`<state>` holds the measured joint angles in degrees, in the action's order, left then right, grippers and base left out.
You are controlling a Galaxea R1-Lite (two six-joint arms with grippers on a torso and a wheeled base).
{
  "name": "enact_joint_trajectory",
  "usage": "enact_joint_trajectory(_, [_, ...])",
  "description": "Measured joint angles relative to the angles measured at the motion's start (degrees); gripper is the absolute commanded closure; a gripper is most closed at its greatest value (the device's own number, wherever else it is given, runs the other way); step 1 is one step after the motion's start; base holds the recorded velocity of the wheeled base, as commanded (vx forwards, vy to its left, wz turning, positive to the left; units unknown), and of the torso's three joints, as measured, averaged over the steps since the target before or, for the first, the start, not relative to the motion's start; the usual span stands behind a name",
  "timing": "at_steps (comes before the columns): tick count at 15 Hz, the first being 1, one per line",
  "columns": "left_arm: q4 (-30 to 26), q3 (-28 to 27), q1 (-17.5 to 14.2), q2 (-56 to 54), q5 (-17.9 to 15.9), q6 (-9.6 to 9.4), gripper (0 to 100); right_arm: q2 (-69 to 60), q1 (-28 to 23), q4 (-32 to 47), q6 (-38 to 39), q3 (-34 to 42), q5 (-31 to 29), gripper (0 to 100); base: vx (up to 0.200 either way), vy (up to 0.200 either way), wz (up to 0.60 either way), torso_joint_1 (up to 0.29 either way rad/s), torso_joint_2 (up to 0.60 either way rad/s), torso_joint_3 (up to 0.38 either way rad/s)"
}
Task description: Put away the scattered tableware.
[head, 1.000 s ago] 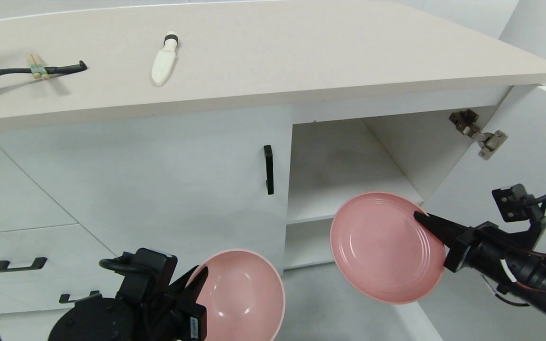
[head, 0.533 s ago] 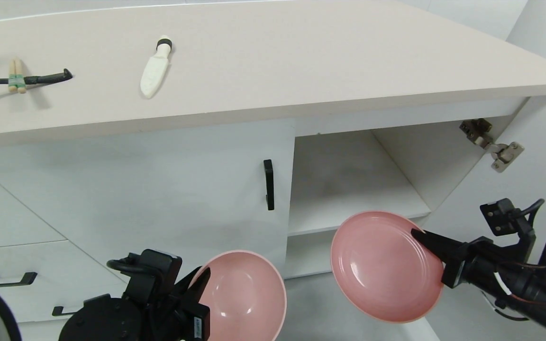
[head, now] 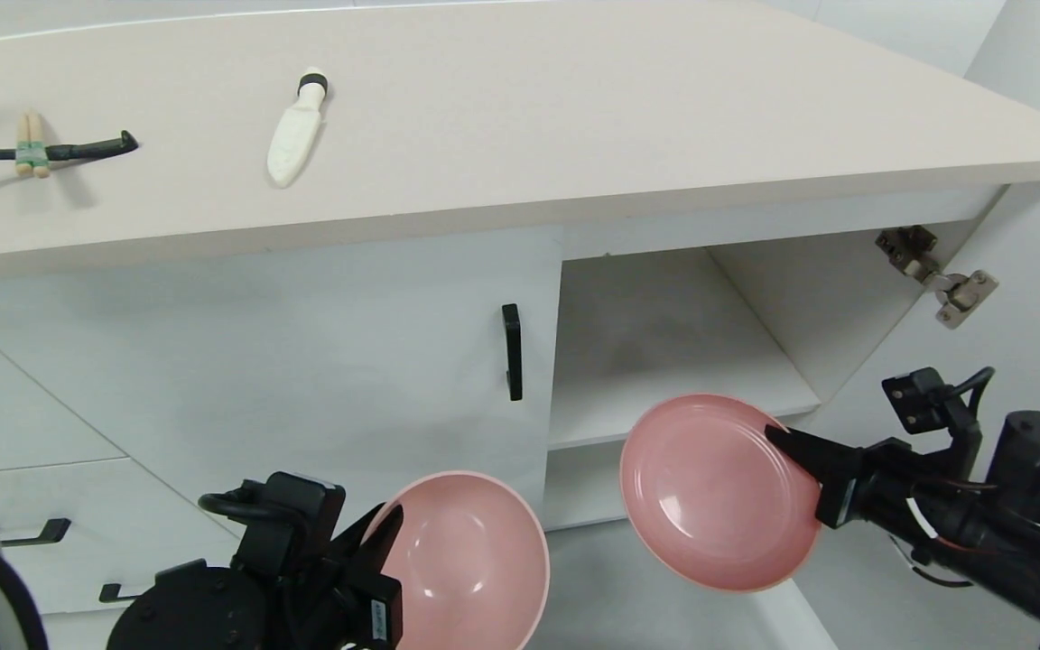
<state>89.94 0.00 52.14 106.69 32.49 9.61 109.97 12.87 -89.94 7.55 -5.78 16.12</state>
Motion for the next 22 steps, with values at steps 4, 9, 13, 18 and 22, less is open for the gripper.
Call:
enact_joint_trajectory(4, [0.0,0.0,-0.3,-1.0,0.0,-0.01,100,5.7,-0.8,0.0,0.0,-3.7,0.0,100,0.000,0.000,0.00,0.000,0.00,0.000])
enact_joint_trajectory(9, [0.0,0.0,-0.8,-1.7,0.0,0.00,100,10.8,-1.7,0.0,0.0,-9.4,0.0,100,0.000,0.000,0.00,0.000,0.00,0.000])
enact_joint_trajectory(13, [0.0,-0.1,-3.7,-3.9,-0.2,-0.11,100,12.7,-1.9,0.0,0.0,-13.2,0.0,100,0.000,0.000,0.00,0.000,0.00,0.000])
enact_joint_trajectory(18, [-0.5,-8.1,-9.5,-5.6,-1.4,-2.69,100,14.5,-2.1,0.0,0.2,-18.8,-3.5,100,0.000,0.000,0.00,0.000,0.00,0.000])
enact_joint_trajectory(22, [0.3,-8.8,-6.2,-4.7,-1.2,-2.13,100,16.4,-2.0,0.0,0.6,-21.9,-4.4,100,0.000,0.000,0.00,0.000,0.00,0.000])
